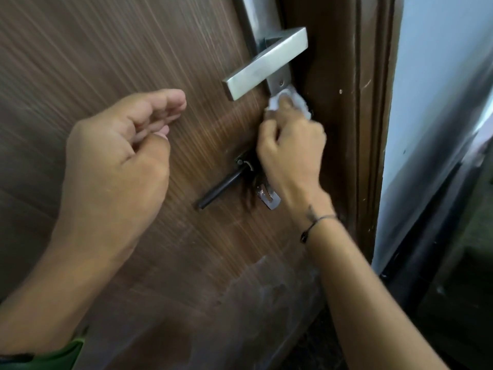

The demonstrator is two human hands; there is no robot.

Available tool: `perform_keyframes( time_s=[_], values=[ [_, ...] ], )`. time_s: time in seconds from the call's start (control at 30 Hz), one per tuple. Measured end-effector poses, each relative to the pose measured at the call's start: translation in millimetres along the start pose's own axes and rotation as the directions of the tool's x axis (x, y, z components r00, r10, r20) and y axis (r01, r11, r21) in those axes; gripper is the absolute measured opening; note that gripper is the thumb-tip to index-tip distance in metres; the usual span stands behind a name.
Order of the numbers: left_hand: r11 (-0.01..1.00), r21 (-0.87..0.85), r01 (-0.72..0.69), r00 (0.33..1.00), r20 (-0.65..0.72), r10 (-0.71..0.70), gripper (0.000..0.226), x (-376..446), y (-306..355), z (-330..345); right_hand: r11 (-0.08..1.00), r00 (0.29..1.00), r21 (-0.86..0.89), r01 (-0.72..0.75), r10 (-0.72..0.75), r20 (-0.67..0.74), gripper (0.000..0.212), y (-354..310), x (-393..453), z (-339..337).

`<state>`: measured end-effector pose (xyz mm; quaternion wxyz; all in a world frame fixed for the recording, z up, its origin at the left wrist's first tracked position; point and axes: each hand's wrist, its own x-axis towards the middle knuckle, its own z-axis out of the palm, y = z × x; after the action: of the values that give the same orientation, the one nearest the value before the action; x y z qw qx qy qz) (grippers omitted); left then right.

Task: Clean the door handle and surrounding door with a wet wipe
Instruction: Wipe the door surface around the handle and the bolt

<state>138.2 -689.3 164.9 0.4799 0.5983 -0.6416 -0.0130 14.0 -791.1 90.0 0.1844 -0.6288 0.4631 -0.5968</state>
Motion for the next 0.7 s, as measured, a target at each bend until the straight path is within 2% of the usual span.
perform_keyframes(
  time_s=[0.1,0.17,0.23,0.4,0.53,0.63,0.7],
  values=[
    [1.0,-0.021,0.022,1.0,0.006,-0.022,0.04,0,1,8,0.983,0.978,0.049,0.175,-0.18,0.104,0.03,-29,-46,8],
    [0.999,-0.011,0.042,0.999,0.015,-0.042,0.041,3,3,12,0.937,0.923,0.078,0.342,-0.35,0.158,0.033,-38,-67,11],
    [0.999,-0.004,0.043,0.999,0.025,-0.043,0.041,7,7,14,0.918,0.898,0.072,0.39,-0.397,0.189,0.032,-29,-63,9],
    [1.0,0.017,-0.002,1.0,0.003,0.002,0.041,13,15,21,0.977,0.971,-0.114,0.178,-0.155,0.184,0.029,2,-11,-5],
    [1.0,0.02,-0.007,1.0,-0.007,0.007,0.042,16,18,31,0.972,0.994,-0.217,0.086,-0.069,0.081,0.024,14,19,-8],
    [1.0,0.022,-0.012,1.0,0.0,0.012,0.042,17,21,34,0.983,0.999,-0.183,-0.035,0.037,0.007,0.021,11,29,-9],
    [1.0,0.004,-0.008,1.0,-0.001,0.008,0.043,17,22,33,0.981,0.998,-0.184,-0.061,0.063,0.002,0.022,1,25,-7]
  ],
)
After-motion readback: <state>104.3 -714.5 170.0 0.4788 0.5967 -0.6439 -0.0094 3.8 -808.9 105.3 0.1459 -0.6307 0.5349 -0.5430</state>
